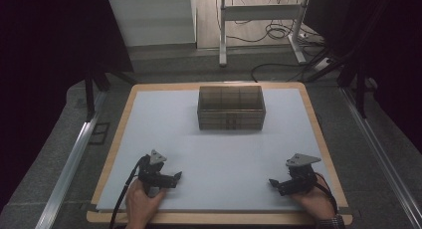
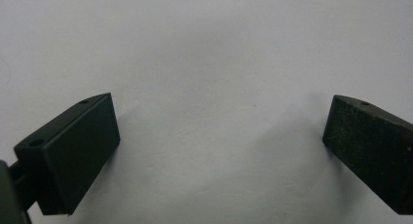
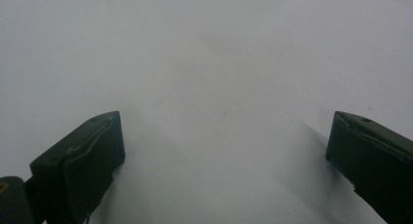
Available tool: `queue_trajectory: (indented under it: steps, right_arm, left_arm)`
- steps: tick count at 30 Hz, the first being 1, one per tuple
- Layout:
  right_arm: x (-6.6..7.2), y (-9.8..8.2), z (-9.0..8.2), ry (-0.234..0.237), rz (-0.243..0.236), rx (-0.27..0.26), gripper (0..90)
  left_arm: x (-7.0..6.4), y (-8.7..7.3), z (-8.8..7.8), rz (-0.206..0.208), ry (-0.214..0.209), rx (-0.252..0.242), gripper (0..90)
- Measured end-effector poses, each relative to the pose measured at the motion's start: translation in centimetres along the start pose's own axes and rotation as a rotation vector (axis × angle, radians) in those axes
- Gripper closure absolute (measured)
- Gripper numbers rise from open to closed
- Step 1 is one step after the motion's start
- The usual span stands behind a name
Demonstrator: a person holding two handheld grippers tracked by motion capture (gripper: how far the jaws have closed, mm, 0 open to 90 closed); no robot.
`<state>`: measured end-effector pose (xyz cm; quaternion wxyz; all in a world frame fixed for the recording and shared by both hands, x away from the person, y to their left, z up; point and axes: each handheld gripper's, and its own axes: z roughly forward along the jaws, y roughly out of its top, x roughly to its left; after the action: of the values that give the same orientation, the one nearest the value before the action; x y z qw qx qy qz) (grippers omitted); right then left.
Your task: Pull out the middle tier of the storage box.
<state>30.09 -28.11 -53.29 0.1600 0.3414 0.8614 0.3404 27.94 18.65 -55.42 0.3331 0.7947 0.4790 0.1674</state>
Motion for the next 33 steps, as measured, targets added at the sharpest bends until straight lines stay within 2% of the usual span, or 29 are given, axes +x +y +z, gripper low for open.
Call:
queue_trajectory:
  steps: [9, 16, 23, 33]
  right_arm:
    - [0.0, 0.1, -0.1, -0.002, 0.006, 0.004, 1.2]
    - [0.0, 0.3, -0.3, -0.009, 0.008, 0.016, 5.7]
    - [0.2, 0.8, -0.5, -0.029, -0.024, 0.019, 8.6]
    - [0.4, 2.0, -0.7, -0.02, -0.067, 0.03, 15.5]
  left_arm:
    - [0.0, 0.0, 0.0, 0.006, 0.0, 0.005, 0.0]
    - [0.0, 0.0, 0.0, 0.005, 0.0, 0.005, 0.0]
    - [0.0, 0.0, 0.0, 0.005, 0.0, 0.005, 0.0]
    - [0.0, 0.0, 0.0, 0.006, 0.0, 0.005, 0.0]
